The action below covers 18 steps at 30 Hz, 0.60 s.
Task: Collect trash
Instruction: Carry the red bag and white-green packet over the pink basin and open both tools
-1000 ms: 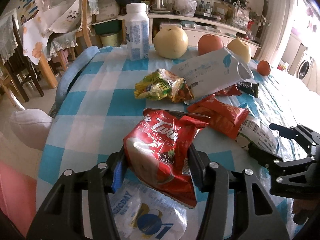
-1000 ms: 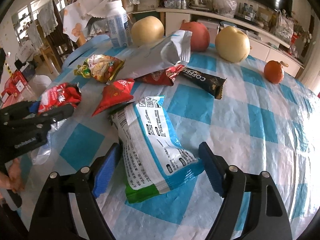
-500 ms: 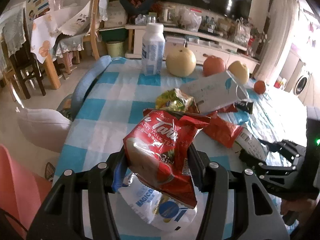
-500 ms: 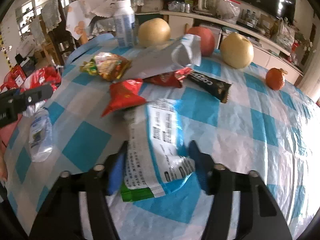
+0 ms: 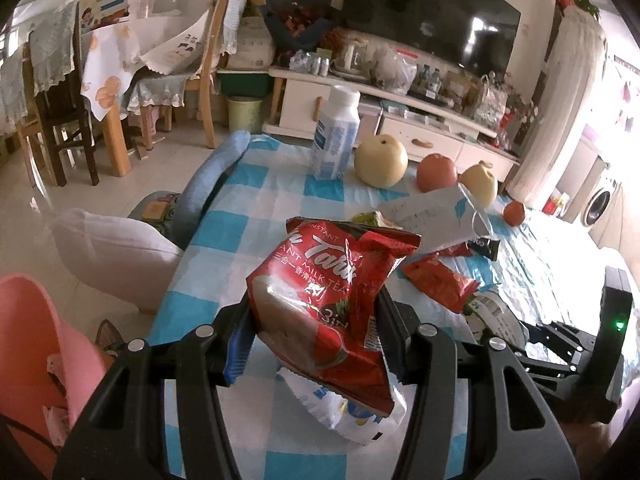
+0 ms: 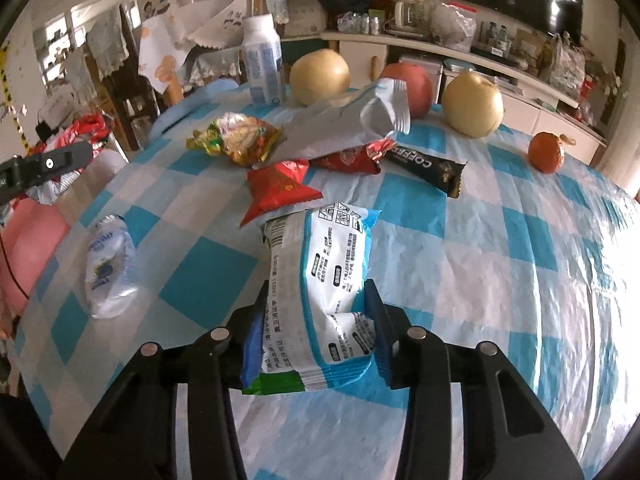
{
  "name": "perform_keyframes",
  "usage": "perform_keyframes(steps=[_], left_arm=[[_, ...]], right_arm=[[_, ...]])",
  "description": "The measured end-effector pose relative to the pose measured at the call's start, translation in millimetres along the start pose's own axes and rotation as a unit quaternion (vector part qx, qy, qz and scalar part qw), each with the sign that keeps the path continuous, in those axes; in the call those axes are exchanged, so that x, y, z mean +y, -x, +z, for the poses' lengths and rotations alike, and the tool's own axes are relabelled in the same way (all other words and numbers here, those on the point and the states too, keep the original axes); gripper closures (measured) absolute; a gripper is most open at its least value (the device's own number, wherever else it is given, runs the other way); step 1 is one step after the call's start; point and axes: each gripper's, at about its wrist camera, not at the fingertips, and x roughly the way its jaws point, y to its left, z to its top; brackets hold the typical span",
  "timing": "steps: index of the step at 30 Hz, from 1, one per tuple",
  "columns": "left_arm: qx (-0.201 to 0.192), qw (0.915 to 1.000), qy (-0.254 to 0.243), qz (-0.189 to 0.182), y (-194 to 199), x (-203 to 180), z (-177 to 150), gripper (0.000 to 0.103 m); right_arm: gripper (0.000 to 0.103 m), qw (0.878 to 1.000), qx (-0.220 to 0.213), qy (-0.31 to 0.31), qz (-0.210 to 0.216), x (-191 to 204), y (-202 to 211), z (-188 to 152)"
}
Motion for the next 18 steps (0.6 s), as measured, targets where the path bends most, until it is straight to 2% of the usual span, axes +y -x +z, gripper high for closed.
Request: perform_keyframes(steps=[10, 18], left_arm=[[-0.024, 0.9992, 0.032, -0.004, 26, 25, 2, 0.048], [-0.034, 0.9978, 0.056, 0.004, 48, 51, 1, 0.048]], right_arm=[[0.058, 0.998, -0.030, -0.025, 0.041, 17, 32, 0], [0.058, 0.995, -0.047, -0.030, 0.086, 48, 51, 9]])
